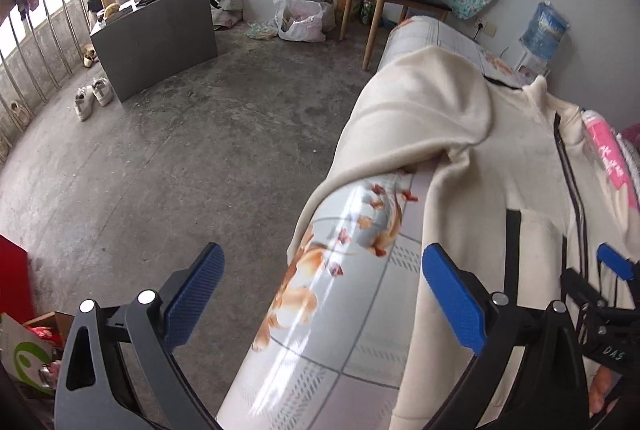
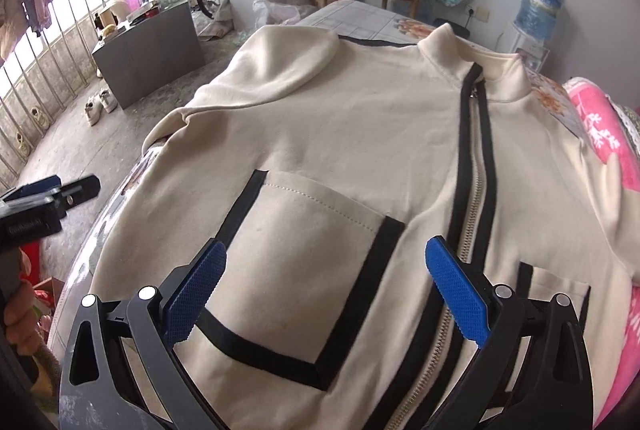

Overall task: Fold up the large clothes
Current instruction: 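Move the left tool toward the jacket sleeve beside the bed edge, then grasp the sleeve cuff with the left tool and fold it across the jacket body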

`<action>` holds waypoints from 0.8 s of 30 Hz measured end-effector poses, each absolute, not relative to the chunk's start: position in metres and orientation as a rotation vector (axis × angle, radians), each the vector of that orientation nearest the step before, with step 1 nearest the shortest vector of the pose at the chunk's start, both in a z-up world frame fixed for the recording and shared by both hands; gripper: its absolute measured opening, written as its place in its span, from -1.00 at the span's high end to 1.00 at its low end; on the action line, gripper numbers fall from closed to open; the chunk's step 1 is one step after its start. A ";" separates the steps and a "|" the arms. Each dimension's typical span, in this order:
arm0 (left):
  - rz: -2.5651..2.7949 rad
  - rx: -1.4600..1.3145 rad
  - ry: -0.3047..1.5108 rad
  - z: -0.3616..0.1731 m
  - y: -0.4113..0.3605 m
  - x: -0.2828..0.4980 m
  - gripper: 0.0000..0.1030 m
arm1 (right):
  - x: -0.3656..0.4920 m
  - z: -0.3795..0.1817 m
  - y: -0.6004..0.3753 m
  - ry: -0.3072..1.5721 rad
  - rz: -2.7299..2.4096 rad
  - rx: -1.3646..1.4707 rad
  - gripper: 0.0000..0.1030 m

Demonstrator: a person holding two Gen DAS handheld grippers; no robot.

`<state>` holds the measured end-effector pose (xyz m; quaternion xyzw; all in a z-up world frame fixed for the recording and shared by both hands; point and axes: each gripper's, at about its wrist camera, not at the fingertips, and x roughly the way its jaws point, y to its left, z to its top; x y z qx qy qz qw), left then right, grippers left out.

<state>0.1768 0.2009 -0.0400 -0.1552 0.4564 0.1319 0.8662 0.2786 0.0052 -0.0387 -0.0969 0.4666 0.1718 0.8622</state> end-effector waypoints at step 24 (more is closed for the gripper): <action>-0.026 -1.855 1.148 -0.257 0.332 0.224 -0.77 | 0.296 -0.071 0.023 1.018 0.367 -0.244 -0.73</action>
